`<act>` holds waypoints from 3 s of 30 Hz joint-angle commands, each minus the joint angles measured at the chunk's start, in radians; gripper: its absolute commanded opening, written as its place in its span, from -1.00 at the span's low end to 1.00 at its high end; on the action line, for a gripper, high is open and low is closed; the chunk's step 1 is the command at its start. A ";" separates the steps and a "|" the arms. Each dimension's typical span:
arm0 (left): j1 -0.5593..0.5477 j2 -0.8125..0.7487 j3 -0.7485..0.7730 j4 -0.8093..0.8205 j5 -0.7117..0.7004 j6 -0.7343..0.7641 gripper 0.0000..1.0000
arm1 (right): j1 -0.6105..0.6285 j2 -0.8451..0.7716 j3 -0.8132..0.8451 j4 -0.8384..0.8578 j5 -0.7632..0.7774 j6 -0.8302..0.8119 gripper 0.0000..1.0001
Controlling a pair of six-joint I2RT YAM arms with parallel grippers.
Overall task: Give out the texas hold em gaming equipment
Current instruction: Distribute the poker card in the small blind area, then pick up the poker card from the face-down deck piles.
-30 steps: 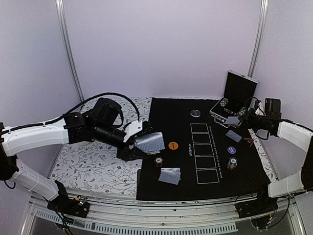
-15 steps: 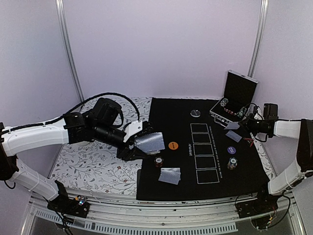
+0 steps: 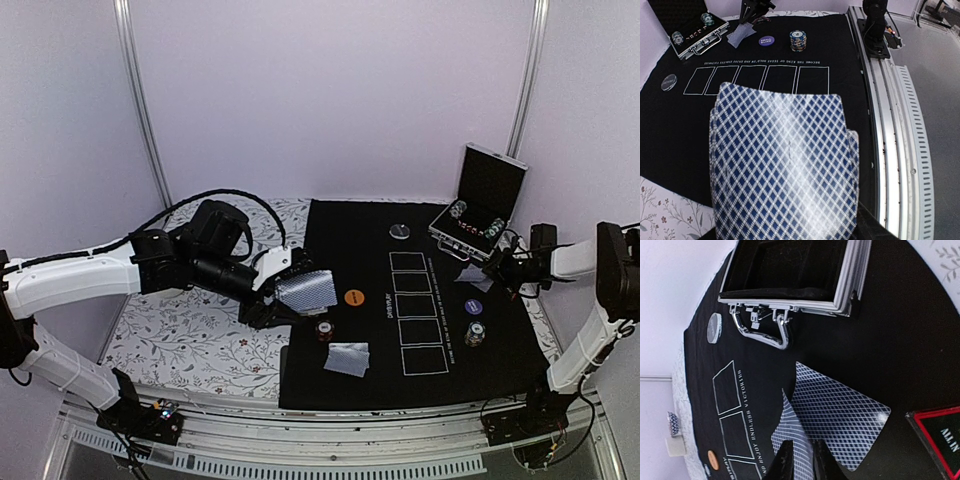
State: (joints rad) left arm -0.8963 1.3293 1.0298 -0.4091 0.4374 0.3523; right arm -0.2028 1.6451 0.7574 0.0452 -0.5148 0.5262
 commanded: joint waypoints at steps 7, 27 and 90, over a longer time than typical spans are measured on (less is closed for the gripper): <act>0.006 0.013 0.021 0.003 0.021 0.021 0.16 | -0.003 -0.198 0.122 -0.246 0.220 -0.081 0.26; 0.003 0.010 0.021 0.003 0.017 0.037 0.17 | 0.981 -0.301 0.349 -0.154 -0.002 -0.170 0.98; 0.003 0.007 0.013 0.012 -0.027 0.040 0.16 | 1.160 -0.204 0.355 -0.179 0.091 -0.051 -0.71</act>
State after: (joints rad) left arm -0.8963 1.3357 1.0294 -0.4160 0.4065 0.3820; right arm 0.9436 1.4704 1.0866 -0.1043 -0.4431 0.4786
